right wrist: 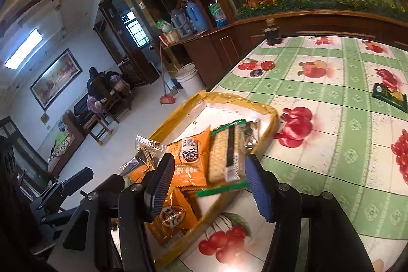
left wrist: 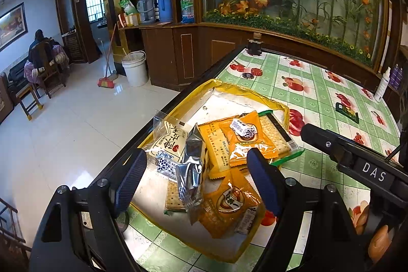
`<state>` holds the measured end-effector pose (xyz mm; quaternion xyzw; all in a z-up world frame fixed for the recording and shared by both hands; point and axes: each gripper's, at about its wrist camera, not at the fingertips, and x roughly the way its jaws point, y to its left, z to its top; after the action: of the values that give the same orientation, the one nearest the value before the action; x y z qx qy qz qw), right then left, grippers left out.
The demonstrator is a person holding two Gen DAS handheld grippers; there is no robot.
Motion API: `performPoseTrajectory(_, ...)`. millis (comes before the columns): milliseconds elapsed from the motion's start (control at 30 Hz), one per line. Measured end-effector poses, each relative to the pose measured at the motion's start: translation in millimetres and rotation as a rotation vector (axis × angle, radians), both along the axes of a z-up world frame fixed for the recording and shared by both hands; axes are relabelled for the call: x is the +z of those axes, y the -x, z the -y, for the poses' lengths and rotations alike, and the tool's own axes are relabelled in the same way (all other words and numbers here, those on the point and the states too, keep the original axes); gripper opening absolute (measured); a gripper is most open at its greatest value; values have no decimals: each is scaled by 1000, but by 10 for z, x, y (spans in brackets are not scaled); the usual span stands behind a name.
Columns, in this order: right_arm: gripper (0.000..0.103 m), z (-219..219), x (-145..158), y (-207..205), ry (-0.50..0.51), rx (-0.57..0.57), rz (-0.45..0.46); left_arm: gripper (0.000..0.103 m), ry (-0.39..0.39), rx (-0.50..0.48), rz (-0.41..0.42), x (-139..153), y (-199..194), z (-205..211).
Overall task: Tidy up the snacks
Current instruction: 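Move the right tool to the green cracker pack on the table and grasp it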
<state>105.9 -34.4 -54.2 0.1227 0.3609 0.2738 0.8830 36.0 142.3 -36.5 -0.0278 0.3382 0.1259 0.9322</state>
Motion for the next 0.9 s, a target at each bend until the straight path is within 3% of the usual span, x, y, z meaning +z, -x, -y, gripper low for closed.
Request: performPoseTrajectory(900, 70, 1108, -92, 252, -37, -188, -28, 82, -35, -90, 2, 190, 56, 621)
